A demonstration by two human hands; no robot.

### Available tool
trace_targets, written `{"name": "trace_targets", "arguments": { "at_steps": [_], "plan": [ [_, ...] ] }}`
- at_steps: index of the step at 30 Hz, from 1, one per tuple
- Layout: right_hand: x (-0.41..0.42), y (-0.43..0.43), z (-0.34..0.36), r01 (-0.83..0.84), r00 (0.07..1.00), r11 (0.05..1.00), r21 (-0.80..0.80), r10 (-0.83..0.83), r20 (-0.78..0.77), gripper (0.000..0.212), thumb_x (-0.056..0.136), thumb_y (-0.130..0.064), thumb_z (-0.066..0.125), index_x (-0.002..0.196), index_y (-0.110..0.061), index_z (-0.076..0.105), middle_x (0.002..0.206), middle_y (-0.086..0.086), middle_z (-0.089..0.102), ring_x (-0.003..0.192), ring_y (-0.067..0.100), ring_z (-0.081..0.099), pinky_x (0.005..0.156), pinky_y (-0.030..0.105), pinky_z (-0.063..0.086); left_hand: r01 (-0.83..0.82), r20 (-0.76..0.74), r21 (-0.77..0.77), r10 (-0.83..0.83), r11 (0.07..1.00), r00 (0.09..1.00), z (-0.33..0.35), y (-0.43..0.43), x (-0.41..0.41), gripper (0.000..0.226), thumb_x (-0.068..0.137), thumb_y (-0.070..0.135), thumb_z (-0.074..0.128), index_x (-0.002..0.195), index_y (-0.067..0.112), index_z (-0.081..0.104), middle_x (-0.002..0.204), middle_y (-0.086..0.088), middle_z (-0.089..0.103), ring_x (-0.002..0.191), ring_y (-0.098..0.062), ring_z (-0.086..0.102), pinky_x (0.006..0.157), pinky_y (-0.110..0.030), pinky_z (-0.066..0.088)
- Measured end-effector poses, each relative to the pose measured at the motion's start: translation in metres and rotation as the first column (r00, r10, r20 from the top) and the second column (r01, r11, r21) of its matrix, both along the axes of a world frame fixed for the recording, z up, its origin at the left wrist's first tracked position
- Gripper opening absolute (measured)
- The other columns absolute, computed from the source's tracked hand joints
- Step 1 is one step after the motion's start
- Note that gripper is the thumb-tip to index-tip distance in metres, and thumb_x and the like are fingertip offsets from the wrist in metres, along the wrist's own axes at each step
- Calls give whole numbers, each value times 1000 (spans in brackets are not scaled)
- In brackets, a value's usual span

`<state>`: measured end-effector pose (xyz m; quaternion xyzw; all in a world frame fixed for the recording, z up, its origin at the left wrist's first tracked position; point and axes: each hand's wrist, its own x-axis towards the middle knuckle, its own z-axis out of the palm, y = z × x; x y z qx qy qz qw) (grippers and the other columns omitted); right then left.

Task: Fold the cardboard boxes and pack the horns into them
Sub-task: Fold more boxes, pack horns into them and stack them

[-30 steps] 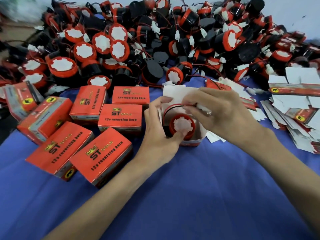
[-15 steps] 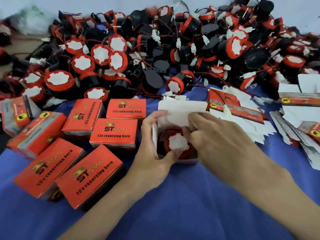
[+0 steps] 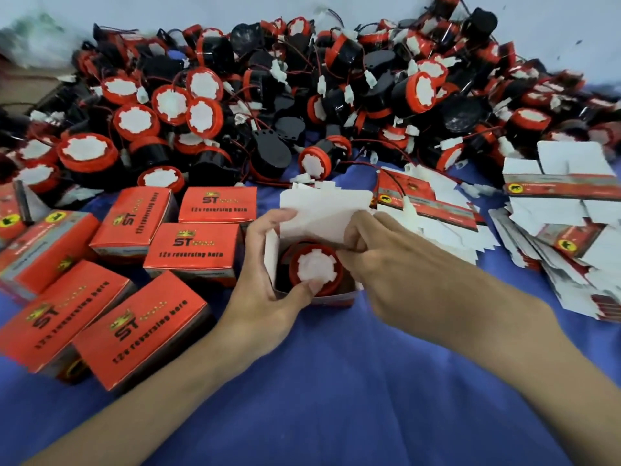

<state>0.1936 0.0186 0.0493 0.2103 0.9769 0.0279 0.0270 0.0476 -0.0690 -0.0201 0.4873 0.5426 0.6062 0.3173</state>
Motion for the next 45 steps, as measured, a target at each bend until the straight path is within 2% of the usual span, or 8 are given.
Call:
{"name": "trace_targets", "arguments": {
  "at_steps": [4, 9, 12, 25, 33, 37, 42, 45],
  "plan": [
    [4, 1, -5, 50, 998, 999, 2, -50, -39, 35, 97, -16, 42, 130, -25, 49, 100, 1, 24, 90, 19, 30, 77, 30, 38, -30, -48, -5, 30, 1000, 998, 2, 0, 1, 71, 72, 10, 67, 115, 58, 36, 123, 27, 45, 120, -2, 50, 101, -24, 45],
    [8, 6, -20, -74, 847, 991, 109, 120, -518, 6, 77, -12, 69, 74, -8, 69, 68, 3, 56, 57, 21, 52, 50, 33, 45, -51, -77, 7, 52, 999, 996, 1, 1, 3, 67, 72, 9, 64, 119, 46, 35, 116, 37, 44, 118, 1, 50, 99, -19, 43],
    [13, 6, -41, -97, 719, 995, 8, 76, -691, 15, 80, -17, 73, 76, -2, 74, 70, 7, 64, 61, 28, 57, 57, 39, 50, -66, -110, 13, 67, 998, 992, 1, -1, 3, 64, 71, 9, 63, 119, 42, 36, 107, 48, 42, 112, 15, 45, 91, -4, 37],
    [20, 14, -58, -73, 672, 980, 185, 185, -717, 17, 87, -21, 62, 73, -17, 73, 90, -16, 71, 91, 17, 49, 86, 36, 28, -76, -116, 27, 79, 997, 990, 0, 0, 3, 63, 70, 8, 63, 121, 34, 37, 108, 48, 38, 111, 25, 38, 89, 3, 30],
    [26, 16, -59, -246, 729, 968, -48, 152, -667, 18, 88, -20, 57, 91, -11, 73, 93, -8, 67, 93, 21, 46, 87, 22, 36, -59, 14, 40, 59, 997, 998, 1, 2, 4, 52, 73, 16, 62, 117, 38, 43, 124, 32, 48, 120, 6, 47, 101, -16, 39],
    [23, 11, -65, -242, 634, 970, -16, 146, -760, 28, 86, -7, 59, 113, -1, 62, 122, 12, 49, 108, 24, 50, 94, 25, 40, -50, 229, 71, 33, 996, 973, 1, 3, 1, 36, 89, 28, 39, 122, 26, 54, 139, -11, 51, 130, -27, 48, 111, -52, 34],
    [20, 9, -64, -116, 403, 984, -138, -80, -911, 30, 81, 0, 61, 110, 6, 56, 117, 8, 43, 108, 16, 51, 89, 20, 50, -40, 116, 59, 32, 997, 993, -3, 4, -2, 32, 93, 34, 46, 117, 43, 64, 134, 9, 57, 132, -13, 47, 114, -46, 31],
    [18, 5, -66, -173, 454, 946, -275, -171, -875, 21, 82, 1, 61, 103, 1, 64, 102, 4, 64, 95, 12, 62, 85, 23, 53, -33, -12, 75, 34, 997, 999, -5, 4, -2, 51, 85, 23, 62, 125, 54, 50, 140, 11, 51, 134, -11, 43, 113, -44, 34]
  ]
}}
